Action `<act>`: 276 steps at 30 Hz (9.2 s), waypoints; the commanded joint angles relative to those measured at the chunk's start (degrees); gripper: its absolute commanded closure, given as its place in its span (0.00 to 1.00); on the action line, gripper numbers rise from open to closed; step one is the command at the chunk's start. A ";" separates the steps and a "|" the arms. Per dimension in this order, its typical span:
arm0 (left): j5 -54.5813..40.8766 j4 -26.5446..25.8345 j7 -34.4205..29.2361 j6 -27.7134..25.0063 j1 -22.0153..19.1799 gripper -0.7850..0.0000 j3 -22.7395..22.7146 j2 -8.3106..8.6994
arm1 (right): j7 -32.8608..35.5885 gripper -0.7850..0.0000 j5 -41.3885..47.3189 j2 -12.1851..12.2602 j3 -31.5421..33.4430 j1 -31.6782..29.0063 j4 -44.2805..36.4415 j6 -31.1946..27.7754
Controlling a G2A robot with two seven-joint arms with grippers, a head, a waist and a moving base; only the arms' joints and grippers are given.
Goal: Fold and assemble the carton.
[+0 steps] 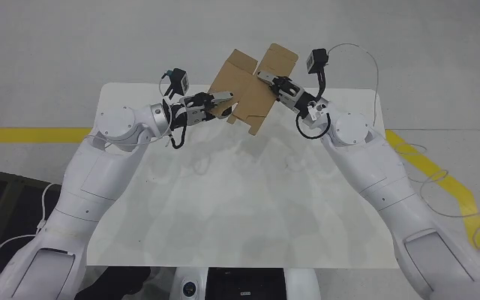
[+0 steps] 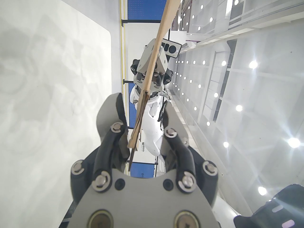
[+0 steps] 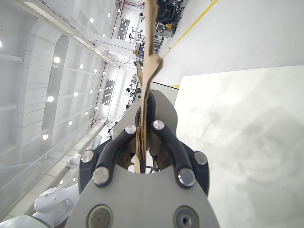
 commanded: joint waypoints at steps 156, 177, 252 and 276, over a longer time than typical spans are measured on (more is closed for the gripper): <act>-0.33 4.49 -27.67 -6.03 -4.51 0.00 -3.28 2.55 | 41.38 1.00 11.63 9.60 -10.52 4.04 6.10 -12.24; 5.08 5.09 -21.02 -7.57 -5.26 0.00 -1.73 1.85 | 42.79 1.00 12.04 8.12 -9.16 4.09 3.64 -10.83; 11.25 5.28 -17.95 -7.36 -3.60 1.00 -3.63 1.93 | 43.68 0.00 4.83 5.99 -1.97 2.79 9.84 -9.93; 10.63 -0.56 -23.73 -20.31 -0.47 1.00 -5.38 2.55 | 41.05 0.00 12.08 6.87 0.35 -0.85 -3.51 -12.57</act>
